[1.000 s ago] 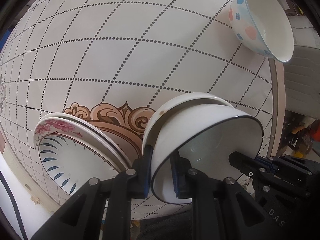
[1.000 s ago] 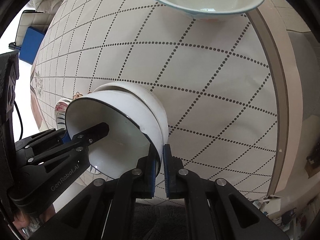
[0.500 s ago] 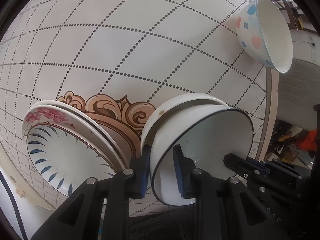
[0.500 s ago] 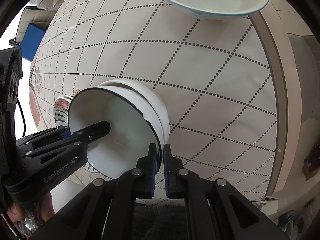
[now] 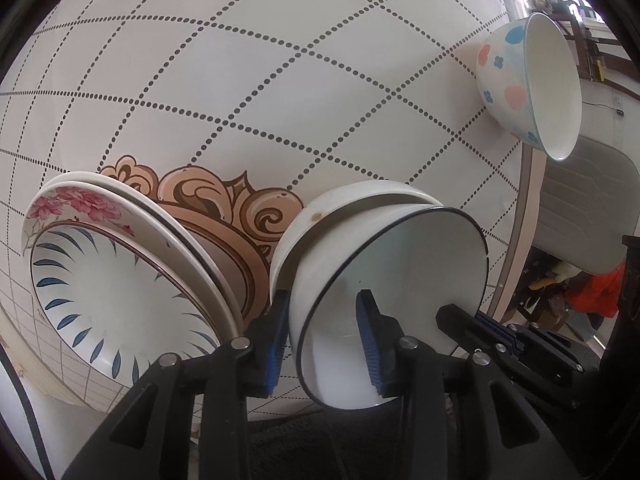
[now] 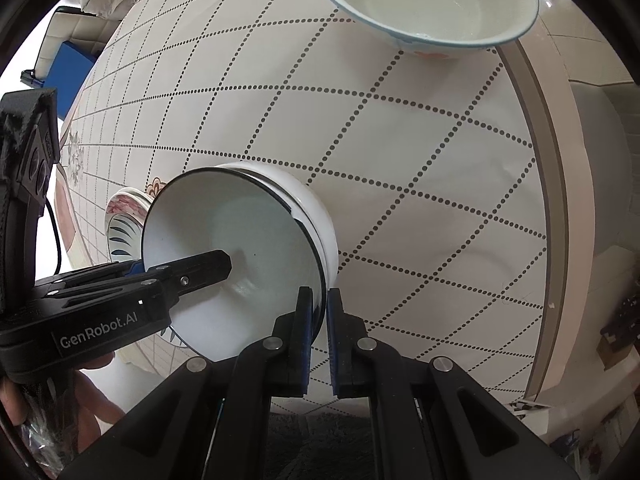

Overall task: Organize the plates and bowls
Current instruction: 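Open both grippers and release the black-rimmed bowl inside the plain bowl, then grasp the pastel-dotted bowl rim with both grippers and lift it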

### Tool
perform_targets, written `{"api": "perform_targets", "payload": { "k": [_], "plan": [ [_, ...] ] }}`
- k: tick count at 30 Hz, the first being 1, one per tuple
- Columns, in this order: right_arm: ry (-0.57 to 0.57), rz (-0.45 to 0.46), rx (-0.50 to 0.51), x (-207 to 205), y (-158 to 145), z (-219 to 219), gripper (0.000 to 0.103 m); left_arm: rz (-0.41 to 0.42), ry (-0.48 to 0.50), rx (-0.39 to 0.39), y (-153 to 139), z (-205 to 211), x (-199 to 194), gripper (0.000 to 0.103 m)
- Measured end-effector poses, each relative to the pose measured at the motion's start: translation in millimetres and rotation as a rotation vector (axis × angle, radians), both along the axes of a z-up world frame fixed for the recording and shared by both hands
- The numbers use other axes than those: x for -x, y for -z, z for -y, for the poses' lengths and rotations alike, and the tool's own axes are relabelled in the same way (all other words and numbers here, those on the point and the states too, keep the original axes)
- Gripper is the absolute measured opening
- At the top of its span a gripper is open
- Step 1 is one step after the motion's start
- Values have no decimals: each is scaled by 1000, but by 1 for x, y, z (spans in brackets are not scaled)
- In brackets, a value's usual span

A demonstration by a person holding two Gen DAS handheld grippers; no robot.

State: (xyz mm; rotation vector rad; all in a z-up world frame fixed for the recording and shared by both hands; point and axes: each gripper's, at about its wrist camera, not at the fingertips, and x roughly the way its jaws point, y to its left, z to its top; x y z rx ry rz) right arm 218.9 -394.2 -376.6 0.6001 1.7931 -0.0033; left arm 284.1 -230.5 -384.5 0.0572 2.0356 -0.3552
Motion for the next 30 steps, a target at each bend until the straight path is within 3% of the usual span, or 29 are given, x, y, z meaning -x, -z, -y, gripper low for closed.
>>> {"api": "perform_targets", "payload": {
  "k": [4,7,11,18,22,26,29,30],
  "plan": [
    [-11,16,14,0,-2,-1,8,-6,-6,6,-3,-2,0,38],
    [-17,27,22,0,-4,-1,8,-10,-3,20,-7,3,2,49],
    [-20,41,26,0,-5,-1,8,-5,-1,22,-11,9,4,71],
    [-38,58,42,1,-6,-6,8,54,39,-11,-23,11,4,72],
    [-26,67,24,3,-7,-2,9,128,71,-35,-37,14,6,72],
    [20,110,-4,6,-22,16,10,296,97,-70,-67,21,2,72],
    [67,174,32,5,-43,44,25,402,107,-68,-88,37,-8,72],
    [85,199,56,4,-50,57,38,422,102,-54,-94,44,-13,72]
  ]
}}
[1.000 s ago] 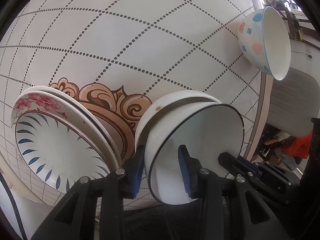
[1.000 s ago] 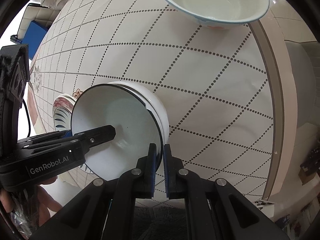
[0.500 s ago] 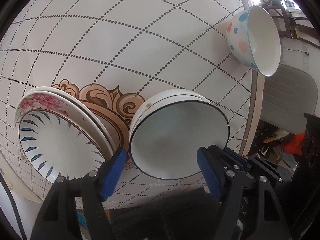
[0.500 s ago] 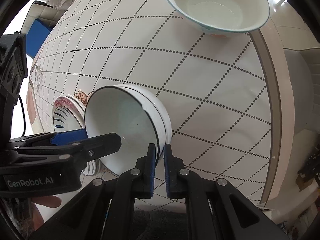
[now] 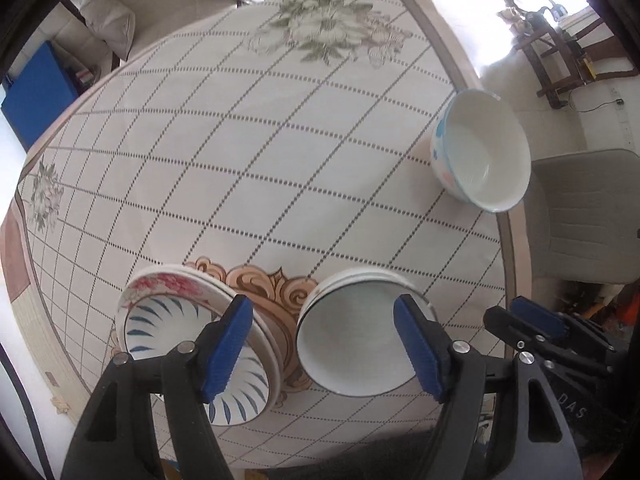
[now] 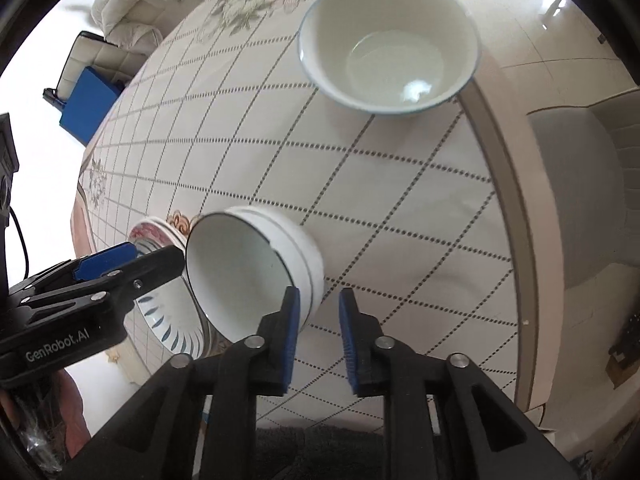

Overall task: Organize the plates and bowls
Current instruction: 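Grasp the pastel-dotted bowl rim with both grippers and lift it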

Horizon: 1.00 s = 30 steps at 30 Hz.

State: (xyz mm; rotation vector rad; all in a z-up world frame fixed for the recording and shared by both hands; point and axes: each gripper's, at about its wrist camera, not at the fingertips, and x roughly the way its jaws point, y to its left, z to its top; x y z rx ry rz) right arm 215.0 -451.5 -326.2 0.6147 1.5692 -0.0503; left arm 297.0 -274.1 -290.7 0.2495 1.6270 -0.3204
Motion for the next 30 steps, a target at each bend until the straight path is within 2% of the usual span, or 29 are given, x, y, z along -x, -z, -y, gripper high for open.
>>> {"api": "perform_targets", "payload": {
  "k": [1,3,5,7,9,11,12,15,20,22,24,26,30],
  "plan": [
    [25,23,28,-2,-8,15,55,12,-4,13,-3,7,-5,72],
    [72,72,64,-9,-21,46,70,13,-7,48,-5,23,-20,72],
    [101,87,68,-20,-24,72,70,-5,-12,76,2,43,-35,71],
    [122,87,30,-34,-18,95,70,-24,-6,105,12,64,-51,69],
    [131,75,14,-50,-8,112,70,-43,15,108,25,86,-62,55],
    [118,64,11,-67,2,121,68,-67,47,95,40,106,-70,46],
    [111,56,16,-75,8,123,65,-77,61,83,48,114,-73,40],
    [87,31,27,-92,22,130,52,-122,90,69,68,134,-80,34],
    [71,-29,7,-112,50,128,39,-153,107,45,91,152,-86,22],
    [67,-54,-4,-117,60,129,19,-159,93,51,96,154,-86,17],
    [75,-64,-28,-116,66,126,11,-154,75,52,96,155,-85,12],
    [49,-63,-1,-119,65,122,10,-129,66,54,92,154,-85,6],
    [22,-79,26,-119,63,116,8,-107,70,46,84,152,-84,5]
  ]
}}
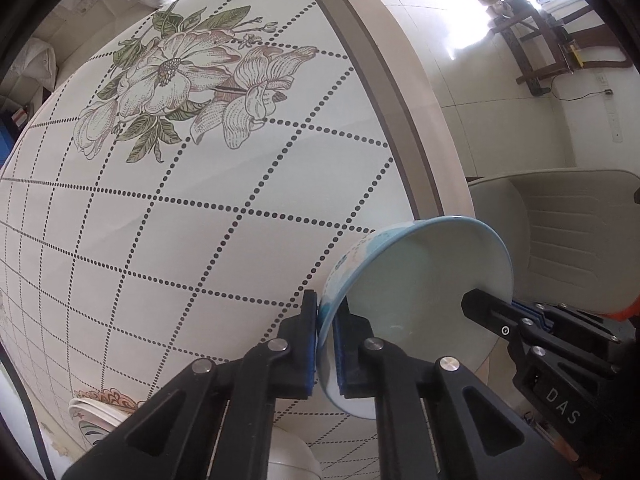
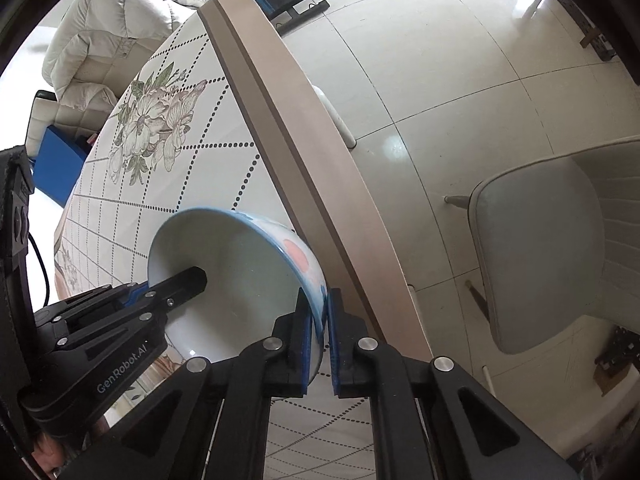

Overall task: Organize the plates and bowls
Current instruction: 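Grasp the pastel-dotted bowl rim with both grippers and lift it, then lower the dotted bowl into the black-rimmed bowl and open both grippers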

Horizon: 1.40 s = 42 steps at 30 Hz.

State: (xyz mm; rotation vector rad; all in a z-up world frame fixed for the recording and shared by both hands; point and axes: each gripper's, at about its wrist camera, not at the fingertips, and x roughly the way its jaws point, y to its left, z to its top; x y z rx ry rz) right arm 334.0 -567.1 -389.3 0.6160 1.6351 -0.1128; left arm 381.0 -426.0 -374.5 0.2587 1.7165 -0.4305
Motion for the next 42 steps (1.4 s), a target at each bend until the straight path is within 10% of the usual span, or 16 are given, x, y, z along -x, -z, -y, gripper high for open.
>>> {"api": "perform_targets", "payload": {
  "k": [24,42],
  "plan": [
    [-115,80,1,41,-103,-86,7,130,-21,23,-97,-108,57,6],
    [-217,51,-10,88,-100,-160,7,78,-86,-14,-79,-170,108,6]
  ]
}}
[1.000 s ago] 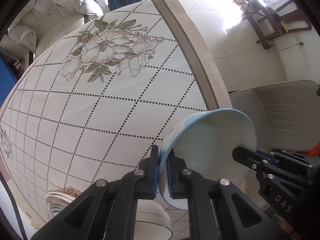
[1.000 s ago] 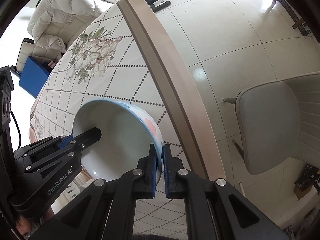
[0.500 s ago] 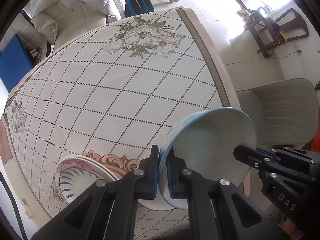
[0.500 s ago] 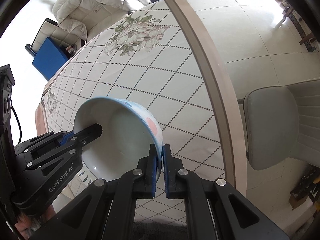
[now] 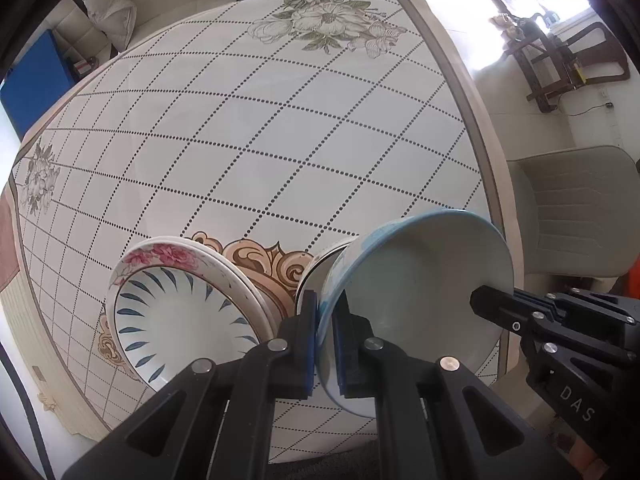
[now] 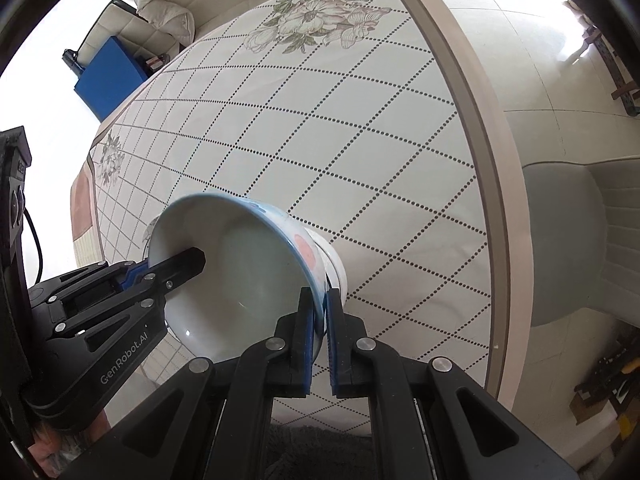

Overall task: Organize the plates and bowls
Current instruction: 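Lower the dotted bowl into the black-rimmed bowl and open both grippers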

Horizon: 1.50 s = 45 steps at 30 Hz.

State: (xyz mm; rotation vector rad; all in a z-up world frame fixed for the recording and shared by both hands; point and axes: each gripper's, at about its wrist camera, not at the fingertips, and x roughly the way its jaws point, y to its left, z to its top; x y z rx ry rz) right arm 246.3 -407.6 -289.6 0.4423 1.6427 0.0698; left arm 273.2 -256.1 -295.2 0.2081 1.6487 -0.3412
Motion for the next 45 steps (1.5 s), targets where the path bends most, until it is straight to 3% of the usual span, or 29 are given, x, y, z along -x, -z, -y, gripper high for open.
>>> {"api": "perform_targets", "payload": {
  "k": [17,45],
  "plan": [
    [-31,-78,14,3,43,-18,7,-95,-18,-33,38,-14,10,6],
    [-41,-157,40,-8,55,-29,7,-184,-28,-68,49,-16,6,7]
  ]
}}
